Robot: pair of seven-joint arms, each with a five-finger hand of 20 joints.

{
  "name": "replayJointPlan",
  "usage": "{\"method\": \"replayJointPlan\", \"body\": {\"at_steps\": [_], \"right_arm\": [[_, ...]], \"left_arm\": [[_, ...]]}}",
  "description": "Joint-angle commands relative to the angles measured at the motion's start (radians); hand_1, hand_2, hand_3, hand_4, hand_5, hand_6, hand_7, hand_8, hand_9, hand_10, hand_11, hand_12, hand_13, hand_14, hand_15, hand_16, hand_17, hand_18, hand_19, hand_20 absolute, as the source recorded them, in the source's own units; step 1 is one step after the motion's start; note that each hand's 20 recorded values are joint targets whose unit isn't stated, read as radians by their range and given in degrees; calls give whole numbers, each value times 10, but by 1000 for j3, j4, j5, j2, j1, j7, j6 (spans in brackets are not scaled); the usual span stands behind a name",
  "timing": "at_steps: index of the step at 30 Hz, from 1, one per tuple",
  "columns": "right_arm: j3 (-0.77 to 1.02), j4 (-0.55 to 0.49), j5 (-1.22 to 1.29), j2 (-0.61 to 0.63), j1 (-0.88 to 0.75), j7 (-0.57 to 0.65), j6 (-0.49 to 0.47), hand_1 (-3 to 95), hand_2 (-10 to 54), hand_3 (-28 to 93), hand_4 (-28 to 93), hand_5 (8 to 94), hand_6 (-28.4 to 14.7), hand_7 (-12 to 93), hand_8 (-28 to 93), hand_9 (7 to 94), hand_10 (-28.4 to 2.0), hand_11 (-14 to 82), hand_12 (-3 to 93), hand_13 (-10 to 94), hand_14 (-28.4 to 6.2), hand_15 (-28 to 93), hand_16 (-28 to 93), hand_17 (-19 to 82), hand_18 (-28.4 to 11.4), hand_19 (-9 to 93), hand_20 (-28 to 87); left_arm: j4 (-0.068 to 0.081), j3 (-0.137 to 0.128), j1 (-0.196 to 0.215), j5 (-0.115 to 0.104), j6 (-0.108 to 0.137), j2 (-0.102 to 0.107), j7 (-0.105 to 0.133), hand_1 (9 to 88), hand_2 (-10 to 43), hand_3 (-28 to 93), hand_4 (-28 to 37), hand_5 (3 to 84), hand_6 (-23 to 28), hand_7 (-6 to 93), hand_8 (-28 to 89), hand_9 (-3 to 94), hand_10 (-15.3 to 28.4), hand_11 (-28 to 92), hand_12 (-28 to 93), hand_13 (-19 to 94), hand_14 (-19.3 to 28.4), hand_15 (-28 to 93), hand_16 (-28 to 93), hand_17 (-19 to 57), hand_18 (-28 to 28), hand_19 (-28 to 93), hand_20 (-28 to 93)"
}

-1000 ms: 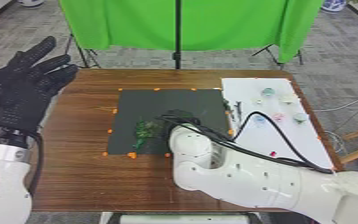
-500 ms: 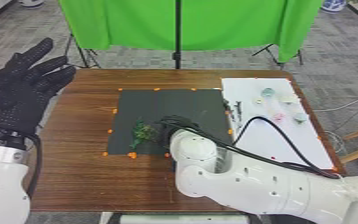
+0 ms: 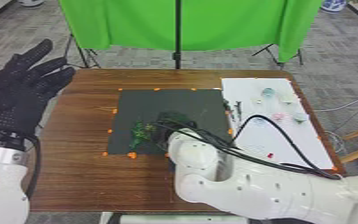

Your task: Arrange flowers

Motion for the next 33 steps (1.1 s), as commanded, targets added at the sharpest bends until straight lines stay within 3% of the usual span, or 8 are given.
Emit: {"method": "replayJointPlan", "body": {"at_steps": [1, 8, 18, 26, 33], "right_arm": [[33, -56, 50, 48, 21, -147, 136, 314, -16, 723, -228, 824, -28, 170, -110, 937, -112, 323, 178, 928, -66, 531, 206, 580, -201, 932, 399], [108, -40, 159, 23, -9, -265, -8, 272, 45, 746, -227, 717, -16, 130, -118, 921, -114, 338, 192, 890, -78, 584, 205, 544, -214, 932, 430], [86, 40, 213, -42, 35, -223, -163, 244, 79, 756, -222, 602, -2, 113, -121, 922, -116, 349, 190, 889, -81, 602, 192, 543, -218, 932, 442], [54, 102, 193, -83, 54, -141, -213, 237, 89, 749, -220, 538, -3, 115, -124, 930, -114, 359, 187, 900, -75, 611, 188, 562, -218, 932, 469], [39, 113, 183, -76, 50, -94, -169, 231, 96, 744, -217, 520, -11, 115, -123, 936, -114, 365, 185, 912, -72, 610, 186, 574, -216, 932, 478]], "left_arm": [[3, 15, 10, 3, 10, -8, -11, 205, 85, 767, -283, 330, 85, 144, -99, 300, 197, 250, 105, 228, 264, 452, -81, -78, 257, 625, 15], [8, 22, -9, 5, 8, 1, -9, 204, 85, 768, -283, 329, 84, 144, -98, 301, 197, 250, 105, 228, 264, 453, -81, -78, 257, 625, 15], [13, 34, -26, -1, 3, 18, -1, 204, 85, 767, -283, 329, 85, 145, -99, 301, 197, 251, 105, 227, 264, 452, -82, -78, 257, 624, 16], [19, 46, -46, -2, -2, 25, 5, 204, 85, 768, -283, 329, 85, 145, -99, 301, 196, 251, 105, 228, 264, 453, -81, -78, 257, 624, 17], [20, 48, -43, -3, -6, 20, 2, 204, 85, 768, -283, 329, 84, 146, -99, 301, 196, 250, 104, 228, 265, 453, -82, -78, 257, 624, 17]]}}
